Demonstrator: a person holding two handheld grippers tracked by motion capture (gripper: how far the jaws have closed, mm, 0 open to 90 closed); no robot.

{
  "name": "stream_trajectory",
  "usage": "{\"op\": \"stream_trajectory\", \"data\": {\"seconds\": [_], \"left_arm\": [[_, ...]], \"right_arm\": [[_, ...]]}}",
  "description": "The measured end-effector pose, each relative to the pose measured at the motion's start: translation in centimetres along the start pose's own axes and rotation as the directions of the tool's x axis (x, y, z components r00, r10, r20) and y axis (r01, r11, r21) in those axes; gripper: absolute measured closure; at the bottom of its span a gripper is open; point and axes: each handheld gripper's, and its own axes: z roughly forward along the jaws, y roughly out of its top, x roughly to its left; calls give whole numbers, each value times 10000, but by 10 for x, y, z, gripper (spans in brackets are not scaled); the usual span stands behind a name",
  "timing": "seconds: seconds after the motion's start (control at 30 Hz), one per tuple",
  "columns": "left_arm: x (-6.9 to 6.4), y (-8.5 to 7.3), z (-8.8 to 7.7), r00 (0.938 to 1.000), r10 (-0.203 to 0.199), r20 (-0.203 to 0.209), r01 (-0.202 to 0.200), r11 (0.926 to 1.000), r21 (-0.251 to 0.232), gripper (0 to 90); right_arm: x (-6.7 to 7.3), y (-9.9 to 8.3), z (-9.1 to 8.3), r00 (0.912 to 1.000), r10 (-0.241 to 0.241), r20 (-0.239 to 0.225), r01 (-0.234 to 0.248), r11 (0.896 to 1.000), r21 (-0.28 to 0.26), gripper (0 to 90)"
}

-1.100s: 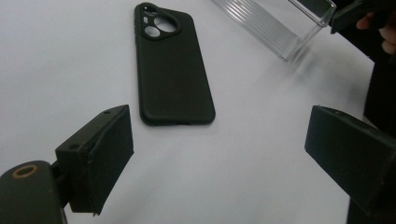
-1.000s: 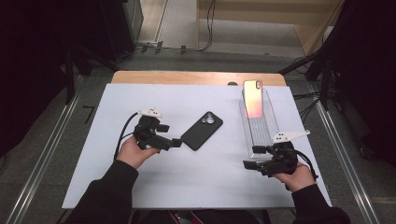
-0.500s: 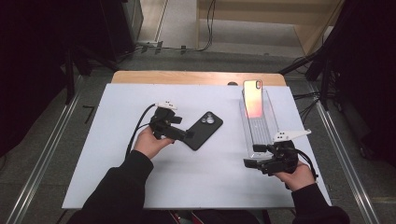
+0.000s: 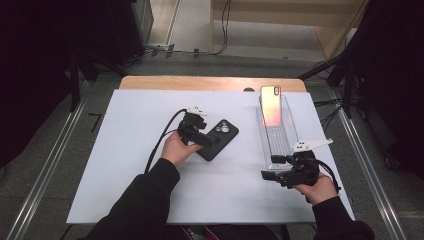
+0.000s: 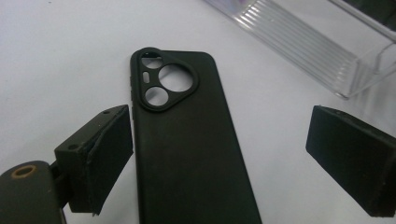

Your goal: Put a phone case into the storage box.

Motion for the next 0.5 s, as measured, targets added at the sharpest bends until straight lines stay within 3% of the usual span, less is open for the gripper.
{"op": "stream_trajectory", "data": {"seconds": [0.2, 0.5], "left_arm": [[1, 0, 4, 9998, -81, -188, 78, 9999, -141, 77], [3, -7, 17, 9992, 75, -403, -68, 9998, 179, 62]], "right_arm": [[-1, 0, -1, 10000, 54, 17, -54, 10000, -18, 148], [-1, 0, 0, 10000, 48, 31, -48, 10000, -44, 148]]}}
